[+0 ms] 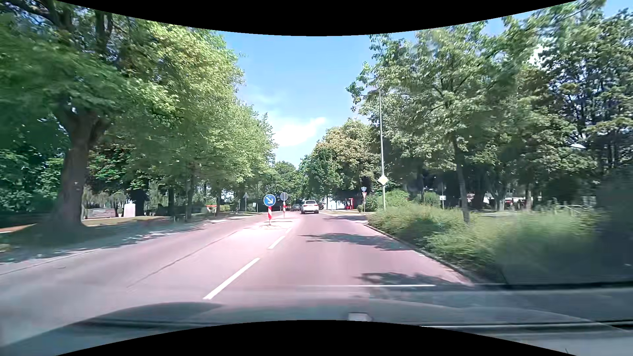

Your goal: Follow the waypoints while adhering to traffic rules and regulations

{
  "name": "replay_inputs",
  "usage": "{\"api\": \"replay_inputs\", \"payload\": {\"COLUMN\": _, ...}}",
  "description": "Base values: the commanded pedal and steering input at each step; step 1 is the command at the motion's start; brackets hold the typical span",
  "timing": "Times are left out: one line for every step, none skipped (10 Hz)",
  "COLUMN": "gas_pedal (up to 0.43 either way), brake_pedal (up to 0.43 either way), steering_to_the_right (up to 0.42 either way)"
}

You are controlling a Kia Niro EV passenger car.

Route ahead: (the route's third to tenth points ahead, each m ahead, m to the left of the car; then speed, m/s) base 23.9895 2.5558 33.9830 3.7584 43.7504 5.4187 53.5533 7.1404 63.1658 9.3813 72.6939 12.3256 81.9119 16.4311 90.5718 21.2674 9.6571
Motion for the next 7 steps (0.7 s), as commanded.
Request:
{"api": "replay_inputs", "payload": {"gas_pedal": 0.197, "brake_pedal": 0.0, "steering_to_the_right": -0.001}}
{"api": "replay_inputs", "payload": {"gas_pedal": 0.197, "brake_pedal": 0.0, "steering_to_the_right": -0.002}}
{"api": "replay_inputs", "payload": {"gas_pedal": 0.197, "brake_pedal": 0.0, "steering_to_the_right": -0.01}}
{"api": "replay_inputs", "payload": {"gas_pedal": 0.197, "brake_pedal": 0.0, "steering_to_the_right": -0.015}}
{"api": "replay_inputs", "payload": {"gas_pedal": 0.197, "brake_pedal": 0.0, "steering_to_the_right": -0.018}}
{"api": "replay_inputs", "payload": {"gas_pedal": 0.197, "brake_pedal": 0.0, "steering_to_the_right": -0.023}}
{"api": "replay_inputs", "payload": {"gas_pedal": 0.197, "brake_pedal": 0.0, "steering_to_the_right": -0.025}}
